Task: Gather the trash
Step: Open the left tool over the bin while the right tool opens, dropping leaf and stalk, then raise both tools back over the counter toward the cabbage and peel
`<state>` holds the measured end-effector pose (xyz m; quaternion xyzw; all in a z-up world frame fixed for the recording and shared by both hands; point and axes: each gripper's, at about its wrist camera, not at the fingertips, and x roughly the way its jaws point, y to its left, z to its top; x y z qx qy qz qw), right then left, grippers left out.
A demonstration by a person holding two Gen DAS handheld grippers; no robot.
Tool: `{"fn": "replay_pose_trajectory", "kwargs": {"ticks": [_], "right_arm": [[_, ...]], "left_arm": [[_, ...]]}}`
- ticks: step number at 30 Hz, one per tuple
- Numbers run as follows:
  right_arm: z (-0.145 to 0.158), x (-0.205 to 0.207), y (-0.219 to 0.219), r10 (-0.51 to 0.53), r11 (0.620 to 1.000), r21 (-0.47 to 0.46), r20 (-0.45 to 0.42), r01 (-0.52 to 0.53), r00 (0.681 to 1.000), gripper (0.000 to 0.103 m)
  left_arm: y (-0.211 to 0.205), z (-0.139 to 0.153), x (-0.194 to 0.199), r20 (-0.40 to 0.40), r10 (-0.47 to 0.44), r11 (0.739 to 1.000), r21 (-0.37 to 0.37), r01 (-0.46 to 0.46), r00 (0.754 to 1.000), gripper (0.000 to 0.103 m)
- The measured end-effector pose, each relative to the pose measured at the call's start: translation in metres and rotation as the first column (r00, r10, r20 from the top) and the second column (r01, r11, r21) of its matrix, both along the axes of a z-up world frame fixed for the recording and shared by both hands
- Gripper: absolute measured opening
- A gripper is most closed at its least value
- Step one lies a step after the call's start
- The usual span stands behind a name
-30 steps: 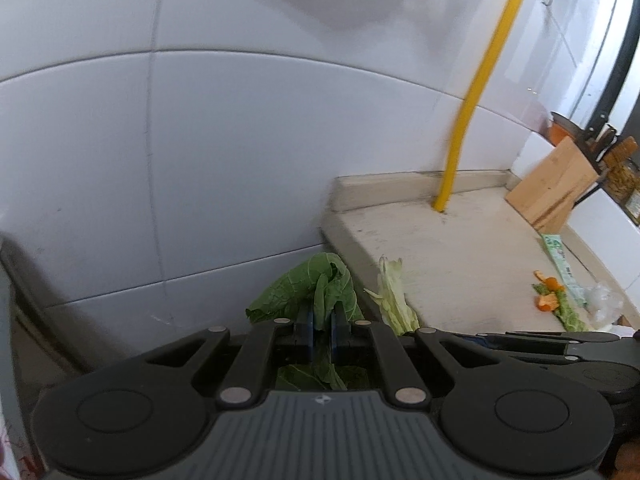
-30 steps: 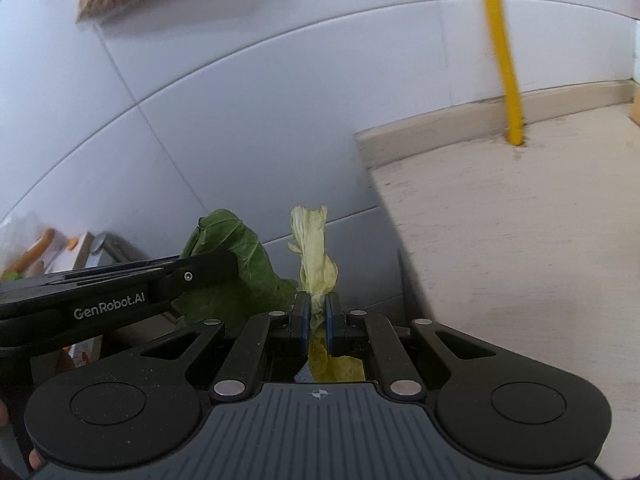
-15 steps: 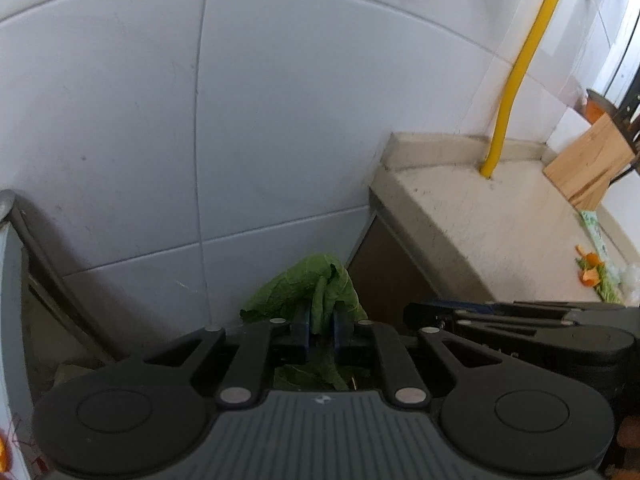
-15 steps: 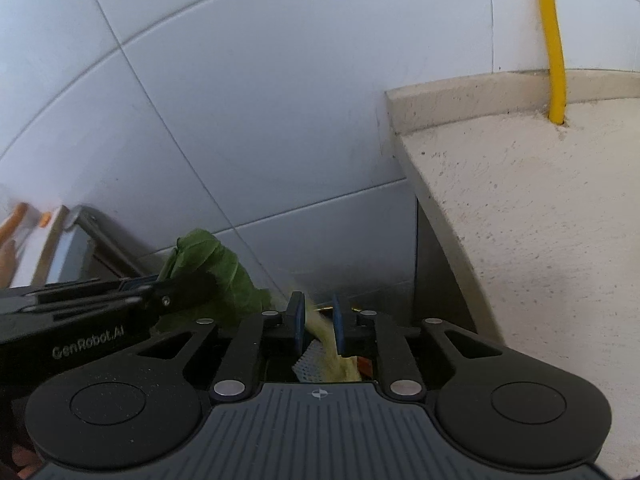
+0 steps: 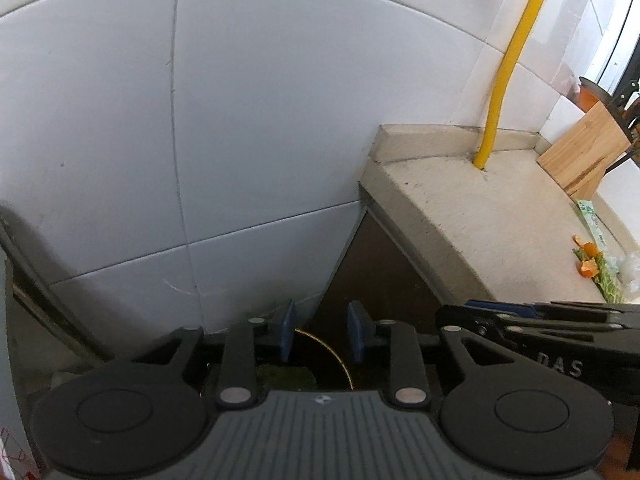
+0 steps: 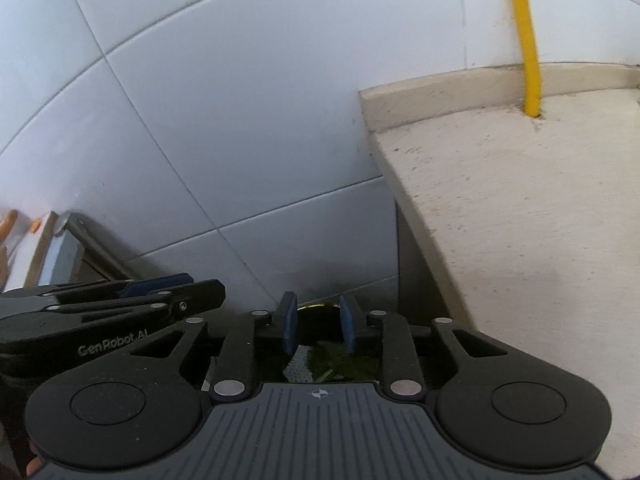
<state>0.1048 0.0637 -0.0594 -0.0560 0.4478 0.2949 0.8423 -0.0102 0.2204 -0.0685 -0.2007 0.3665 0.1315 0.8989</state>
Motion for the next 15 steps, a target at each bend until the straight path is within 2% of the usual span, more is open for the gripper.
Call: {"fn": "replay_pose_trajectory", "kwargs": {"ticks": [4,7,10,12,15], "right_arm": [[0.010,-0.005,-0.014,-0.012,1.000,0.010,0.022,0.012,1.000,0.037],[0.018,-0.009,-0.028,-0.031,1.000,0.007,0.066,0.031,0.997,0.047],[0.026,-0.012,-0.046,-0.065,0.998,0.012,0.092,0.064,0.994,0.051],[0.031,-0.013,-0.061,-0.096,0.995,0.014,0.111,0.095,0.989,0.062],[0.039,-0.016,-0.086,-0.150,0.989,0.009,0.161,0.150,0.976,0.066]], "left_arm": [[-0.011,0.010,0.008,0.023,-0.029,0.999,0.015,0.029,0.999,0.024],[-0.023,0.019,0.013,0.046,-0.062,0.998,0.030,0.061,0.997,0.031],[-0.036,0.026,0.021,0.067,-0.097,0.995,0.032,0.095,0.993,0.032],[-0.047,0.031,0.029,0.080,-0.126,0.992,0.035,0.124,0.989,0.032],[-0.065,0.039,0.041,0.101,-0.180,0.984,0.039,0.176,0.979,0.035]]}}
